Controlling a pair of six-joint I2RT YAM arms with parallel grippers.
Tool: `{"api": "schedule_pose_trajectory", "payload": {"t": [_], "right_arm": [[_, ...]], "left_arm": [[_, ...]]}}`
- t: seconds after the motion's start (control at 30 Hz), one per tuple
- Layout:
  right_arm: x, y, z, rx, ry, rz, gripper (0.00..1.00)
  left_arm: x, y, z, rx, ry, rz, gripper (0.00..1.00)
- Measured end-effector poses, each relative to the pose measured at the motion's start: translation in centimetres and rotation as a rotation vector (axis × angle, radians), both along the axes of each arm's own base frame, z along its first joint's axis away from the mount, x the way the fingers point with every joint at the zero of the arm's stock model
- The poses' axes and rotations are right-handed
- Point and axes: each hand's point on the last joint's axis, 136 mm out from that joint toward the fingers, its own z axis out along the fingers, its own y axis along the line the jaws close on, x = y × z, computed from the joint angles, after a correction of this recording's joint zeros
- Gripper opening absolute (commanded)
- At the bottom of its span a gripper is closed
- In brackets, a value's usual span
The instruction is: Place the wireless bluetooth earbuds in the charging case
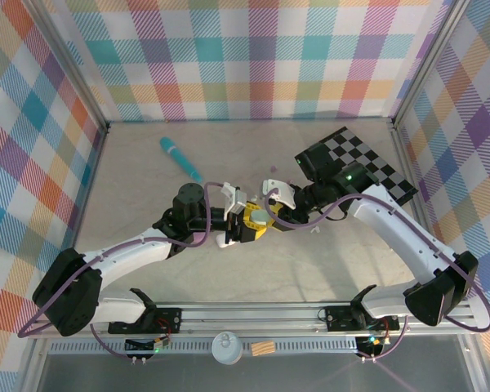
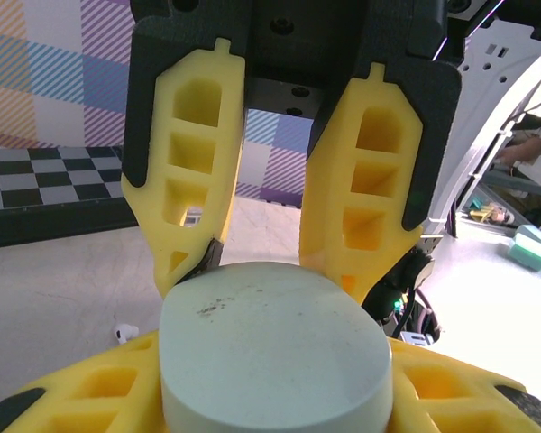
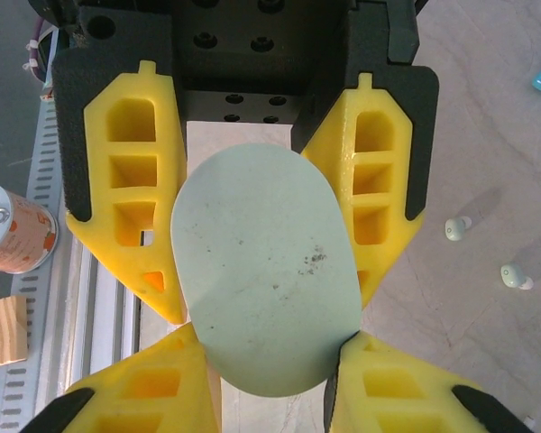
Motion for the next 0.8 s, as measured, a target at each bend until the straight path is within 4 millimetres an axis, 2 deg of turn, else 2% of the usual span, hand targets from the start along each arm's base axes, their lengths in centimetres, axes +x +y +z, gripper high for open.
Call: {"api": "schedule_pose_trajectory", "payload": {"t": [0.1,0.37,0.53,0.8], "right_arm": [[0.1,0.1,0.1,0.004,-0.007,-0.003,0.20],[0.7,-0.3,0.0,0.003,-0.042,-0.031,0.20],[0.8,-0.2,-0.1,0.006,-0.046,-0.033,0.21],[0.9,-0.1,-0.1,0.009,-0.048,-0.036,0.33]], "left_arm": [[0.2,0.1,0.1,-0.007,-0.004,0.005,0.47],[0.8,0.3,0.8,-0.035,-0.013,0.028,0.47],[0.9,0.2,1.2,-0.053,-0.016,0.031,0.36],[0.9,0.1,1.3,-0.062,-0.021,0.024,0.33]]}}
